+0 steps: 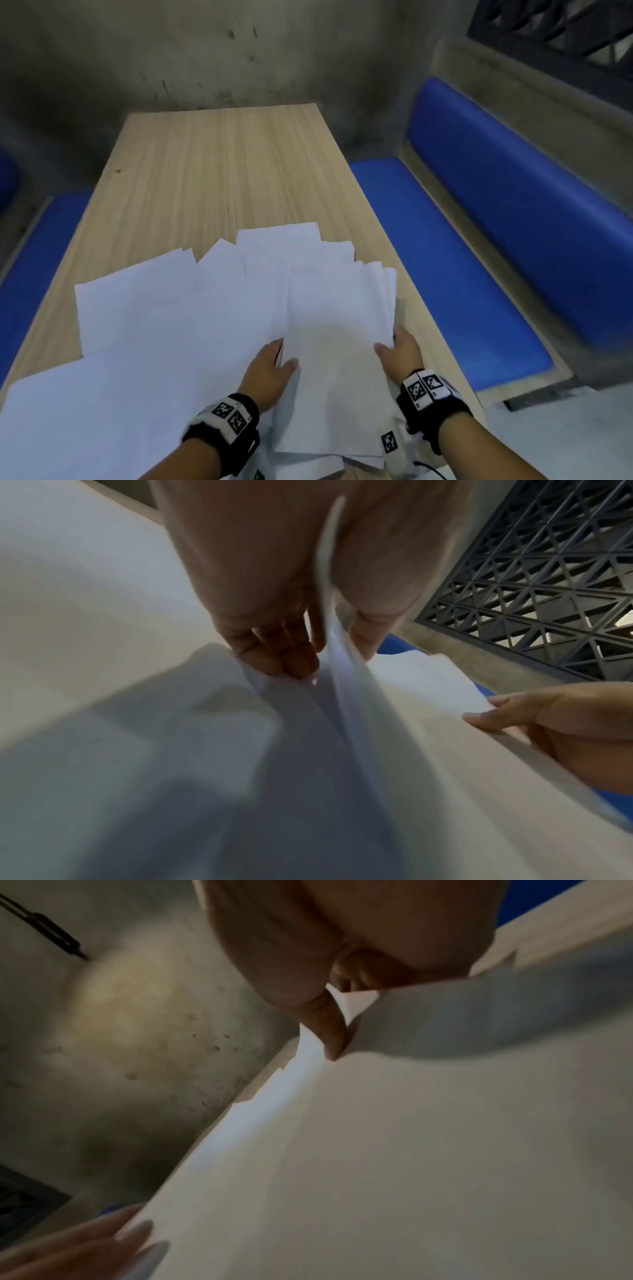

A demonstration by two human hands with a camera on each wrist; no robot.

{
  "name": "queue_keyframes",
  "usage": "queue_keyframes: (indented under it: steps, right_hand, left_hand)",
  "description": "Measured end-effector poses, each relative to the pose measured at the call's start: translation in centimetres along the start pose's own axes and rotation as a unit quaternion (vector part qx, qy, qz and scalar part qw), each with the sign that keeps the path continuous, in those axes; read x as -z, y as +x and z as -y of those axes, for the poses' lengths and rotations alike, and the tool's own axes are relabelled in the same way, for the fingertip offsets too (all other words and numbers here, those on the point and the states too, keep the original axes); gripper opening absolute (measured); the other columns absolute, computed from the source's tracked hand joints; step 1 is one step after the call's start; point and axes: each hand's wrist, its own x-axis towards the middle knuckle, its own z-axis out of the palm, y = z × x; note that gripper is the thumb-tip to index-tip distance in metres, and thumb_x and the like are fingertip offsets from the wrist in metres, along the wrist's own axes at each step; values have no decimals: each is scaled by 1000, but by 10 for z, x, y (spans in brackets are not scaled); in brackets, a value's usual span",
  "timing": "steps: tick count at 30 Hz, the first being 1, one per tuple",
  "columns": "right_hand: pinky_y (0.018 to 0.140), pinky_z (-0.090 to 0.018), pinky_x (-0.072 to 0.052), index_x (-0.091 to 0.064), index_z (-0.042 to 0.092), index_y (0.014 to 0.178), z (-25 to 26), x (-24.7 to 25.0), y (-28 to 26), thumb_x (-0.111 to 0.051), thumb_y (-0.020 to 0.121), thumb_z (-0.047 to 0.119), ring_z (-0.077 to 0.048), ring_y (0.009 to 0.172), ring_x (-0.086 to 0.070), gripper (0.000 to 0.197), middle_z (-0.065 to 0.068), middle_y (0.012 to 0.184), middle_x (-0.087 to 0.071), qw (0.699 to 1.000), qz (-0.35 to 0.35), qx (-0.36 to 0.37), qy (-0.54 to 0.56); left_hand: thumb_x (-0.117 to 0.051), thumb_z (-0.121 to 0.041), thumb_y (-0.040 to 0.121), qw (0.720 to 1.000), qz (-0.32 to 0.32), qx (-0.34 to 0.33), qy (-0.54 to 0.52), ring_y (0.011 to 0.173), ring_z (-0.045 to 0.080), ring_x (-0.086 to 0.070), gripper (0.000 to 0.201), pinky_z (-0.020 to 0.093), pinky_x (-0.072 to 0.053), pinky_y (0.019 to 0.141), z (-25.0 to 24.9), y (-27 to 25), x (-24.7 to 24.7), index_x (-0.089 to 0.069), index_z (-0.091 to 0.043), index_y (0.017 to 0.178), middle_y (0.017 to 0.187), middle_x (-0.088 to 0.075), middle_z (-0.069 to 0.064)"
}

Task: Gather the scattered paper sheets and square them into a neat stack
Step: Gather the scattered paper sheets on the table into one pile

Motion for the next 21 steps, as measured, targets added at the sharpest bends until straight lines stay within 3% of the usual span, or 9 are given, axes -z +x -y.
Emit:
queue_keyframes:
  steps: [3,6,9,11,13,15,18,19,21]
  right_hand:
    - [96,-30,-43,-51,4,133,1,18,6,-53,89,6,-23,116,-56,44,-7,126,-60,999,-1,43,-8]
    - [87,-25,-38,-56,2,126,14,45,7,-52,88,-3,-15,101,-52,38,-4,108,-59,996,-12,83,0]
    - [86,-27,-42,-59,-2,121,26,70,14,-51,87,-8,-21,103,-58,35,-15,114,-65,992,-46,83,80]
    - [76,-19,-47,-60,-4,117,35,86,18,-51,89,-5,-20,96,-60,30,-16,111,-65,990,-58,75,102]
    - [59,-9,-47,-61,-2,113,41,102,25,-52,89,-3,-9,78,-65,26,-13,103,-65,989,-72,79,105]
    - [59,-14,-51,-63,3,107,44,115,32,-55,87,1,-3,67,-67,22,-13,100,-67,984,-89,77,132]
    - [85,-41,-53,-64,9,98,46,116,30,-61,75,18,-31,92,-69,25,-16,104,-71,985,-82,53,144]
    - [87,-44,-52,-64,8,98,49,110,23,-61,76,17,-35,97,-68,24,-17,103,-71,985,-68,52,147]
    - [77,-37,-55,-61,-1,106,53,90,0,-56,86,4,-32,93,-68,21,-16,100,-70,983,-23,53,177]
  left_hand:
    - [-48,-34,96,997,-27,31,-70,118,15,-54,36,28,-38,103,14,0,7,-52,-22,130,125,-57,-4]
    - [-50,-31,95,995,-12,39,-90,117,20,-58,22,35,-43,106,26,1,12,-54,-31,117,124,-62,2]
    - [-55,-23,92,998,-3,17,-65,110,18,-60,17,32,-45,102,29,1,12,-56,-35,104,116,-64,2]
    - [-55,-19,91,999,-4,2,-46,106,22,-61,15,30,-46,97,29,1,12,-58,-31,101,111,-65,6]
    - [-55,-20,91,999,-5,-5,-51,102,22,-60,12,31,-46,95,28,-1,13,-60,-25,101,107,-64,5]
    - [-52,-27,93,998,0,-10,-56,96,18,-57,6,31,-44,94,26,-3,14,-57,-26,97,102,-60,-2]
    - [-40,-52,93,993,12,13,-120,101,15,-59,39,28,-45,97,15,-9,18,-54,-27,120,111,-61,-2]
    - [-35,-58,91,980,12,33,-195,100,14,-59,51,26,-46,93,9,-10,19,-48,-27,130,113,-60,-1]
    - [-30,-63,90,944,16,27,-328,102,8,-59,57,20,-45,84,-4,-18,27,-38,-32,137,119,-58,-6]
